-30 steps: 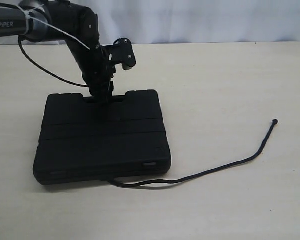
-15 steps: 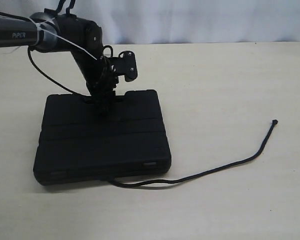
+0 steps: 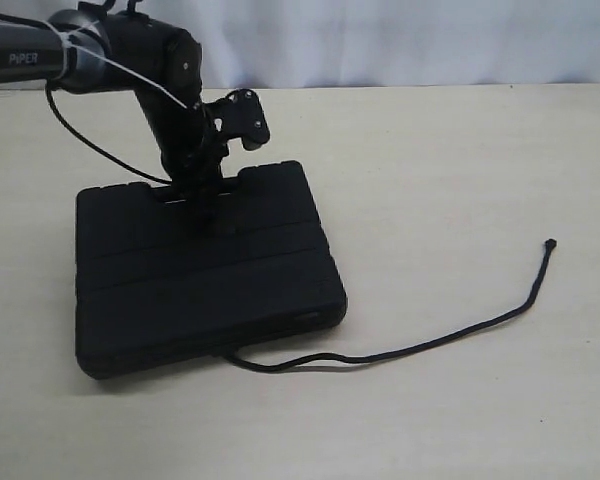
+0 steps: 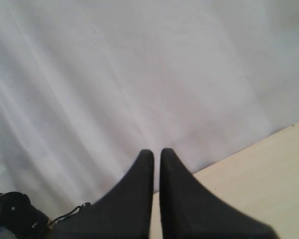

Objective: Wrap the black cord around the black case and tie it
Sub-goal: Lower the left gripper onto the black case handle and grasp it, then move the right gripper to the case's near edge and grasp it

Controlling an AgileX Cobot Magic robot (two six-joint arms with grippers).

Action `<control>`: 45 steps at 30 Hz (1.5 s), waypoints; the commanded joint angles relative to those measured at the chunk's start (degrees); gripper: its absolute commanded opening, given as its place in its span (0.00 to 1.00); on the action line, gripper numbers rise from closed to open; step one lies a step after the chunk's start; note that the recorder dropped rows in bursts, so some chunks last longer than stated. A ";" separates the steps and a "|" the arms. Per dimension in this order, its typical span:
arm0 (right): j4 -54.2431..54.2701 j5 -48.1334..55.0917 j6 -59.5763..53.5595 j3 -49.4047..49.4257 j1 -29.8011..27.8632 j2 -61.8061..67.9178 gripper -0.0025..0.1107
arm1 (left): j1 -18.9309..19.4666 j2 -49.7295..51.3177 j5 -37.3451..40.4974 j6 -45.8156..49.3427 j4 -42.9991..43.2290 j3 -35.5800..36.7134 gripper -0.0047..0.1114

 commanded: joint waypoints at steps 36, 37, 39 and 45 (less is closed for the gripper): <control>37.58 46.20 -61.30 -35.07 3.80 56.41 0.19 | -0.12 -4.06 13.66 -44.89 7.25 -0.39 0.04; 35.50 44.36 -61.30 -35.07 6.23 57.77 0.17 | -0.12 -4.06 13.10 -44.89 6.63 -0.39 0.04; 32.65 38.79 -61.16 -35.07 11.44 59.35 0.13 | -0.12 -4.06 12.13 -45.40 4.46 -0.39 0.04; 19.02 12.97 -56.45 -35.07 27.29 59.98 0.09 | 0.22 -4.06 5.75 -48.08 -0.22 -0.39 0.04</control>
